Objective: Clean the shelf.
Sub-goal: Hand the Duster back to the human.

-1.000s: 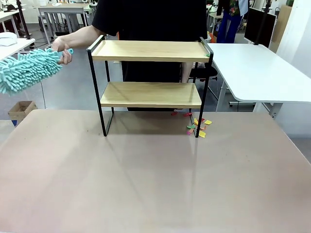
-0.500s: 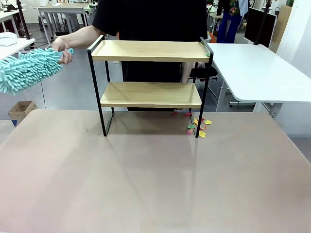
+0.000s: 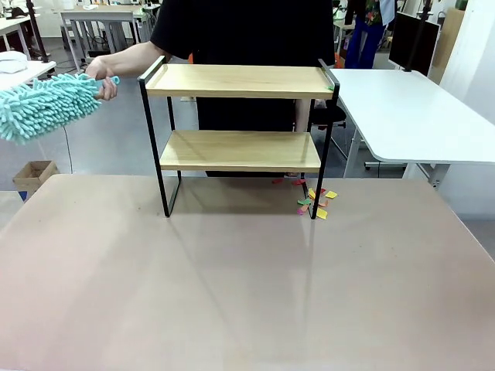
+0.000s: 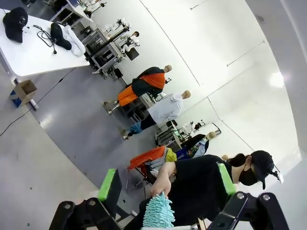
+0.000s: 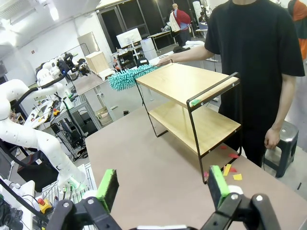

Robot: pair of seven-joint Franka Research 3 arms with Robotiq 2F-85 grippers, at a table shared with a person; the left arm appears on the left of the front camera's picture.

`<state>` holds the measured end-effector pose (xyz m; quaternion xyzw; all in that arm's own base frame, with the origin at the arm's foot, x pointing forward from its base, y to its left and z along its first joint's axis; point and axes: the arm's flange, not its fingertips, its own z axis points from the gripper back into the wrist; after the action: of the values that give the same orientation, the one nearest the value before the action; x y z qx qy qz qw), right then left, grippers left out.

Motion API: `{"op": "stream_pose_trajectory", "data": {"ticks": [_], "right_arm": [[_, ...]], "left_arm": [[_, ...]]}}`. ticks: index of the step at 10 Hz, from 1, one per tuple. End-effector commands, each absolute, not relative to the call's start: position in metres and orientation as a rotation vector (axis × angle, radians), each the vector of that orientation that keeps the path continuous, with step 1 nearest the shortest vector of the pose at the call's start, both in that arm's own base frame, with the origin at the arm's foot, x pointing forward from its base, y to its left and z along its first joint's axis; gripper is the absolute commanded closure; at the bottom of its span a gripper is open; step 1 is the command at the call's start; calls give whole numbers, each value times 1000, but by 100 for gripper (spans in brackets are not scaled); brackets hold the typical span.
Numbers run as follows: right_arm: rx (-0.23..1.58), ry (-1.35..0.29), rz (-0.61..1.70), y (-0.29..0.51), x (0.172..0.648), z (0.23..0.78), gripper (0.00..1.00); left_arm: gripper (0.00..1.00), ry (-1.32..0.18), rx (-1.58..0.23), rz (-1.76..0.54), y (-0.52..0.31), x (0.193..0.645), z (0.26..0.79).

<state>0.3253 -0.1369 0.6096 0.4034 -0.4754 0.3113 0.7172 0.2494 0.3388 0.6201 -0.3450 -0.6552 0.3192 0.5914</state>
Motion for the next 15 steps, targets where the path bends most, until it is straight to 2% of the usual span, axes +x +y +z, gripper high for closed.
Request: {"op": "stream_pose_trajectory", "data": {"ticks": [1,15], "right_arm": [[901,-1076,696,-136,325,612,0],[901,-1076,696,-136,325,612,0]], "left_arm": [[0,-1531,-798,745,335,248,623],[0,-1531,-798,745,335,248,623]]}}
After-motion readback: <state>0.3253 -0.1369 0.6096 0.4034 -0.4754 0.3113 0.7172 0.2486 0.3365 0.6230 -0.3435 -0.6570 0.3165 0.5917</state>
